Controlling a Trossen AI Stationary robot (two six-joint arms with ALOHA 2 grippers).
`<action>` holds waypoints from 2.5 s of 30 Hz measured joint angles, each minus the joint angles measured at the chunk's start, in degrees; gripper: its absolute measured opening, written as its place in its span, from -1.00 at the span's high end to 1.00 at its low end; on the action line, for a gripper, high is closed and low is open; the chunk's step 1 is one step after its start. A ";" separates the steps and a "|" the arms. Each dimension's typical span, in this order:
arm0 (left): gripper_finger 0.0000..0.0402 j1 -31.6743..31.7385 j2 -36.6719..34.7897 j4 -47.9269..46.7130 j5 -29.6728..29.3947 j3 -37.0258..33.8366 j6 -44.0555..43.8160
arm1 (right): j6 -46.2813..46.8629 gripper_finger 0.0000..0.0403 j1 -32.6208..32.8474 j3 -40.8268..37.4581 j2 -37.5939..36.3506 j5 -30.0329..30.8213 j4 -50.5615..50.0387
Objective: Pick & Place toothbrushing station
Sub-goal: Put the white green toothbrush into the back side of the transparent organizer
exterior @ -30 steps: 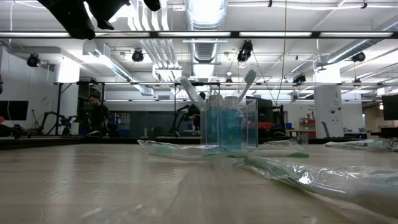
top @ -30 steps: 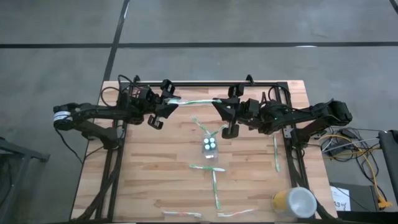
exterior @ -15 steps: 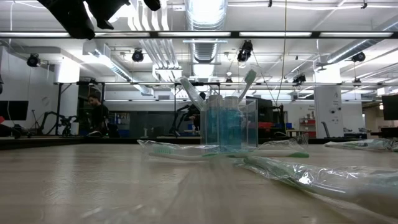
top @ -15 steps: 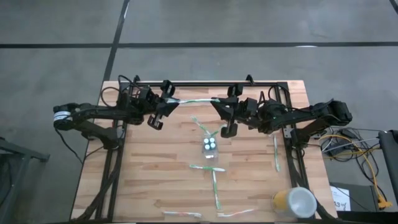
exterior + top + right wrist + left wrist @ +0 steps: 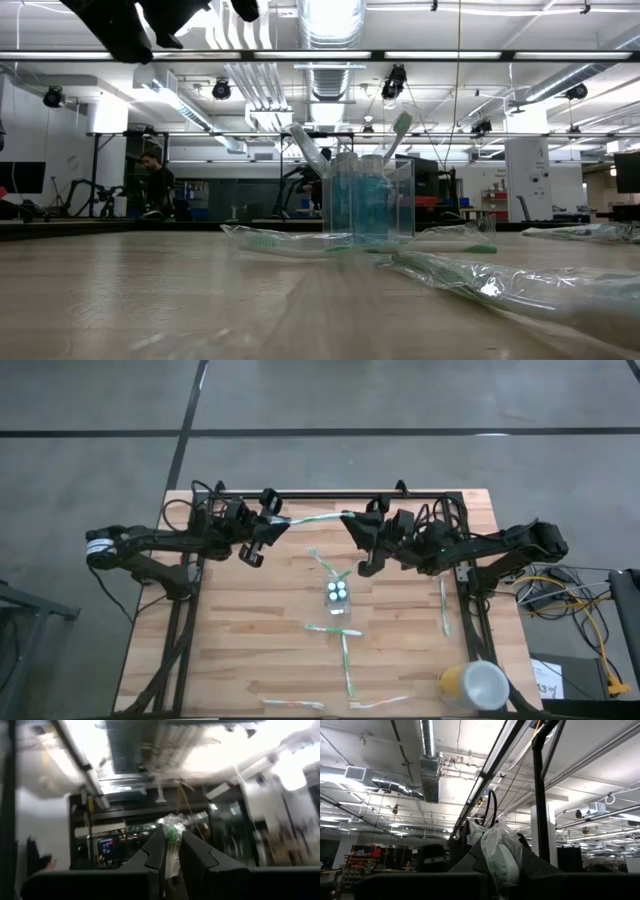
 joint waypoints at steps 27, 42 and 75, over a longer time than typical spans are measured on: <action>0.85 0.07 -0.02 -10.69 3.89 -0.04 0.31 | 0.10 0.48 2.38 0.09 -12.51 -14.83 -36.14; 0.86 0.98 -3.41 -44.34 2.68 2.70 2.64 | 12.65 0.62 2.86 0.09 -27.62 -11.57 -67.16; 0.87 -0.65 -4.31 -103.67 0.28 23.32 15.73 | 12.78 0.66 2.86 0.04 -27.79 -11.71 -69.51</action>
